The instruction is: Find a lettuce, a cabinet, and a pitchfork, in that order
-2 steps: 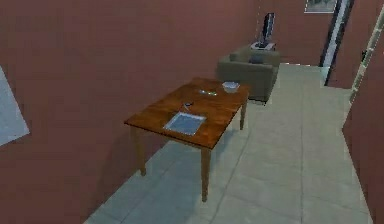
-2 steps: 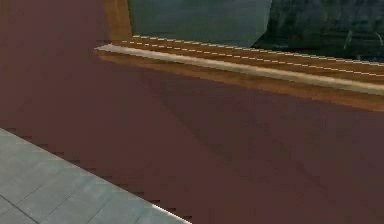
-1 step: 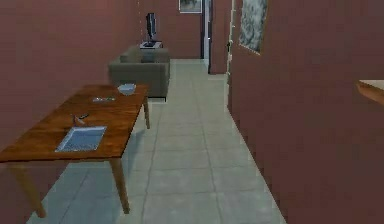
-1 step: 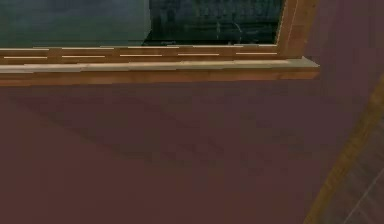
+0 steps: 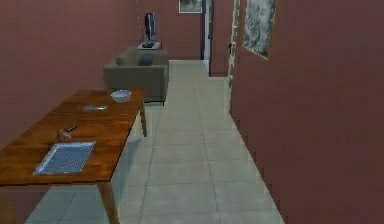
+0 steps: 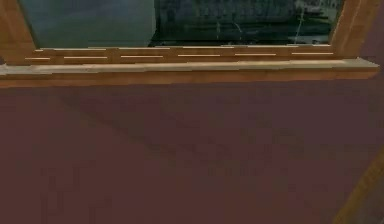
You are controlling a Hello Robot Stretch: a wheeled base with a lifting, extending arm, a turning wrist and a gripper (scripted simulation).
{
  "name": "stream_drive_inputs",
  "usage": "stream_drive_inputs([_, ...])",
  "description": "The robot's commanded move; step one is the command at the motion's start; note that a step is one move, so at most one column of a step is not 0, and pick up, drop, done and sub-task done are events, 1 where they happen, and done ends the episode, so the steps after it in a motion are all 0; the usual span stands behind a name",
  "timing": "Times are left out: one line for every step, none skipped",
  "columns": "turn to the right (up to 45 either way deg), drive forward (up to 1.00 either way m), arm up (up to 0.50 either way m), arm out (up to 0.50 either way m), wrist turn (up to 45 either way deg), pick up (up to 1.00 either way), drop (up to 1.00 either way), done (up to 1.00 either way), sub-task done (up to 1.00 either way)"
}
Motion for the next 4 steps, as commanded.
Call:
stream_drive_inputs([0.0, 1.0, 0.0, 0.0, 0.0, 0.0, 0.0, 0.0, 0.0])
stream_drive_inputs([0.0, 1.0, 0.0, 0.0, 0.0, 0.0, 0.0, 0.0, 0.0])
stream_drive_inputs([0.0, 1.0, 0.0, 0.0, 0.0, 0.0, 0.0, 0.0, 0.0])
stream_drive_inputs([0.0, 1.0, 0.0, 0.0, 0.0, 0.0, 0.0, 0.0, 0.0])
